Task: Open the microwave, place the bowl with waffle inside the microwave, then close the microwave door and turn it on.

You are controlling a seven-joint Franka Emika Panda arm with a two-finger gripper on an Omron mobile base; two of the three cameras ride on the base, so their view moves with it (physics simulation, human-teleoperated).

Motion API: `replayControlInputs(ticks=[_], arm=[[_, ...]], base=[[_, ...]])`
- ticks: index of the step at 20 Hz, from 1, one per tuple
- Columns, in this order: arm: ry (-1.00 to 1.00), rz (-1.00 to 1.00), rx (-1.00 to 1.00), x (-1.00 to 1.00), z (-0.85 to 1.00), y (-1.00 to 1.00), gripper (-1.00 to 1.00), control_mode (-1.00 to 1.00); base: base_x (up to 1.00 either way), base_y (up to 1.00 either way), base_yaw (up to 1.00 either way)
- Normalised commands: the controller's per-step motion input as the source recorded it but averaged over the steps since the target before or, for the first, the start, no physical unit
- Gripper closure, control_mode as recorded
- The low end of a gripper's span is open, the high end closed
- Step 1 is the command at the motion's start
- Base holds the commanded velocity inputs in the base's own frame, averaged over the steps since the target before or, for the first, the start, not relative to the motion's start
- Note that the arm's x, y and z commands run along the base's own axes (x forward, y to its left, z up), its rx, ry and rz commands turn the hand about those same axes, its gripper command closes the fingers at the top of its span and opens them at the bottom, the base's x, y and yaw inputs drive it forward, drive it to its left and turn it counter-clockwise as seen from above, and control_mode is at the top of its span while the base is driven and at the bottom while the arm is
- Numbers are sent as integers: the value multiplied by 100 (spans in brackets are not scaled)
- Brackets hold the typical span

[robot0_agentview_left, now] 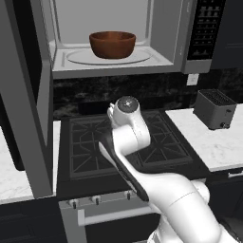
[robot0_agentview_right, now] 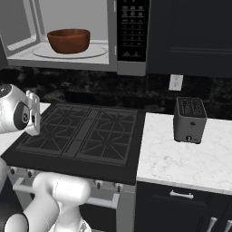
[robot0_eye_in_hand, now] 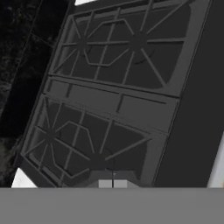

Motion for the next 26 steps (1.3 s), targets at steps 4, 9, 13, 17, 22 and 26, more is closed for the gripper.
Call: replayControlInputs(ticks=[4,9,13,17,22,26], arm=[[0,0,-20,0,-33,36,100,-100],[-11,0,-22,0,-29,34,100,-100],[-8,1,-21,-12,8,48,100,-100],[0,0,-32,-13,15,69,100,-100],[-2,0,-35,-15,6,65,100,-100],[-5,0,-35,-14,4,61,100,-100]], base=[[0,0,0],[0,0,0],[0,0,0],[0,0,0],[0,0,0],[0,0,0]])
